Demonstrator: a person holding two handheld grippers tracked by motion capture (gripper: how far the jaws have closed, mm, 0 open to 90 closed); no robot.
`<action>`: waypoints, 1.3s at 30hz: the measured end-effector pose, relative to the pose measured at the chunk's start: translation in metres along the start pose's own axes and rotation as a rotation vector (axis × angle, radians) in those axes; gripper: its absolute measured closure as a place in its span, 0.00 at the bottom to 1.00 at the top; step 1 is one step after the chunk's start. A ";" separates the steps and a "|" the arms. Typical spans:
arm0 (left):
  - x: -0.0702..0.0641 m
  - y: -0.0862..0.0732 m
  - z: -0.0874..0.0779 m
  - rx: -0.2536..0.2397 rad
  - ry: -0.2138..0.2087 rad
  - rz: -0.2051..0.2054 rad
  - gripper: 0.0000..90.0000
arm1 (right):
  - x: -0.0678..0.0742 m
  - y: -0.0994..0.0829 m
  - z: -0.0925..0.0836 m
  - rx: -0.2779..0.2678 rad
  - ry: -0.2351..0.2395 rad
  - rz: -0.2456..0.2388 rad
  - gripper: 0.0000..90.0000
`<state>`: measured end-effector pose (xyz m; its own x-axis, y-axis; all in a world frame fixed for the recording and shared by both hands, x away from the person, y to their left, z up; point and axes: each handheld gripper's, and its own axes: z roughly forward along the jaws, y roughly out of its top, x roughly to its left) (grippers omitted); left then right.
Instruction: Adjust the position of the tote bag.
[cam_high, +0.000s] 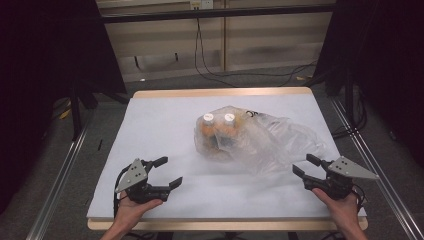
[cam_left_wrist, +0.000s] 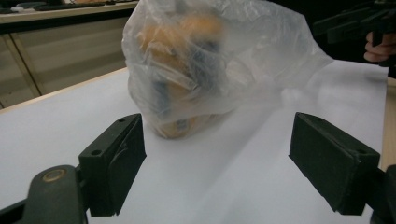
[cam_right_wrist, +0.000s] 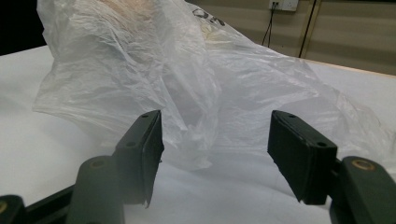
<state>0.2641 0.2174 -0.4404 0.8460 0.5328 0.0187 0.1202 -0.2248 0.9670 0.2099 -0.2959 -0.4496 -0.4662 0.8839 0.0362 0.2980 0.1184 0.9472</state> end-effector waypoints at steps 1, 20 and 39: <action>0.000 0.000 0.000 0.000 0.000 0.000 0.21 | 0.000 0.000 0.000 0.000 0.000 0.000 0.40; -0.033 0.036 0.058 0.062 -0.220 0.028 0.40 | -0.012 0.006 0.000 0.078 0.015 0.015 0.54; -0.080 0.084 0.138 0.058 -0.411 0.142 0.53 | -0.046 0.007 0.001 0.149 -0.031 0.020 0.68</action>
<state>0.2779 0.0437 -0.3960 0.9913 0.1265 0.0362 0.0069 -0.3245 0.9459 0.2344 -0.3350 -0.4448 -0.4340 0.8999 0.0431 0.4285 0.1641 0.8885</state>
